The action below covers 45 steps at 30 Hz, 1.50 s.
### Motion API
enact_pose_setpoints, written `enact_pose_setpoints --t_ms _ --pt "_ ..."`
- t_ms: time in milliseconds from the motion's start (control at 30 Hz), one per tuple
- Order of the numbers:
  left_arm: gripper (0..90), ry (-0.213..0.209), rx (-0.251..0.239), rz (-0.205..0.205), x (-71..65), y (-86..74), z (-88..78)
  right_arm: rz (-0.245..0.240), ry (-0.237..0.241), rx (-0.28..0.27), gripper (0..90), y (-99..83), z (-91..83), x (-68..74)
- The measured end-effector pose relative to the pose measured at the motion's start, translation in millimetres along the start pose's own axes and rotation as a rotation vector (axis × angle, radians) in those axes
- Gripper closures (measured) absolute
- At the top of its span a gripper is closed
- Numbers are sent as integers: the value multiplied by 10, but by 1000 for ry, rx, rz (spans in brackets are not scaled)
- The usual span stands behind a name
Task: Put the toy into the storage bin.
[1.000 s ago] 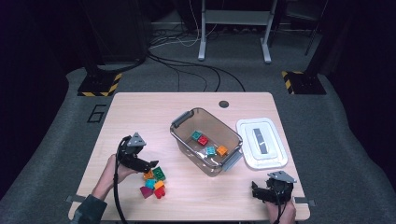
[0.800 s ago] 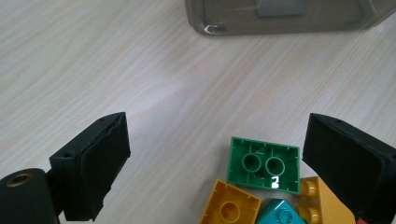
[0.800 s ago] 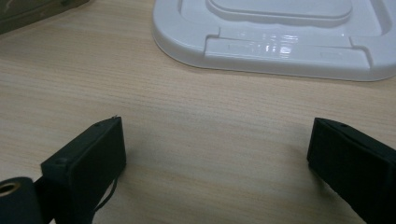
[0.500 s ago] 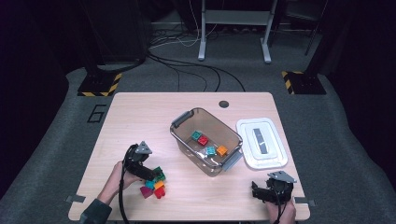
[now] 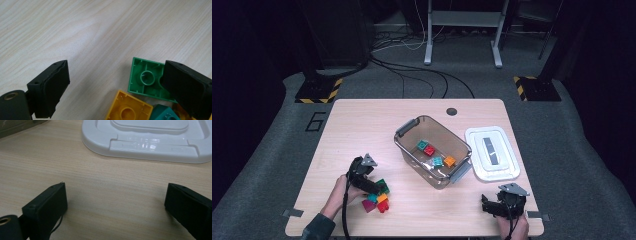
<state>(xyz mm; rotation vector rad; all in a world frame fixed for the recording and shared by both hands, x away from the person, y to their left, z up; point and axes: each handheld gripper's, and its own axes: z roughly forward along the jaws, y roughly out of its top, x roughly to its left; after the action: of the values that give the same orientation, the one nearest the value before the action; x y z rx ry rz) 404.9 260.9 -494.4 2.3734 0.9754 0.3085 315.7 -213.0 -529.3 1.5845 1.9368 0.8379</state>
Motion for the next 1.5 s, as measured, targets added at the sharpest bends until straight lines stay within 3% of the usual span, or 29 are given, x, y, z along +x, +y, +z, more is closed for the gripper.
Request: enact_pose_setpoints --t_ms 267,433,600,833,1033,1267,1500 --pt "69 22 -20 -22 60 57 54 0 0 0 35 0 0 0" --pt "68 61 -30 -19 94 131 65 0 0 0 35 0 0 0" --pt "61 12 -74 -35 85 140 -42 0 0 0 35 0 0 0" --pt "17 -31 -29 -19 -20 122 -8 2 -1 1 35 0 -1 2" --pt "20 -24 34 -8 -52 116 75 0 0 0 35 0 0 0" --pt "258 -34 34 25 -93 127 113 0 -1 0 35 0 0 1" --pt "403 -54 55 51 -114 122 137 0 -1 0 35 0 0 1"
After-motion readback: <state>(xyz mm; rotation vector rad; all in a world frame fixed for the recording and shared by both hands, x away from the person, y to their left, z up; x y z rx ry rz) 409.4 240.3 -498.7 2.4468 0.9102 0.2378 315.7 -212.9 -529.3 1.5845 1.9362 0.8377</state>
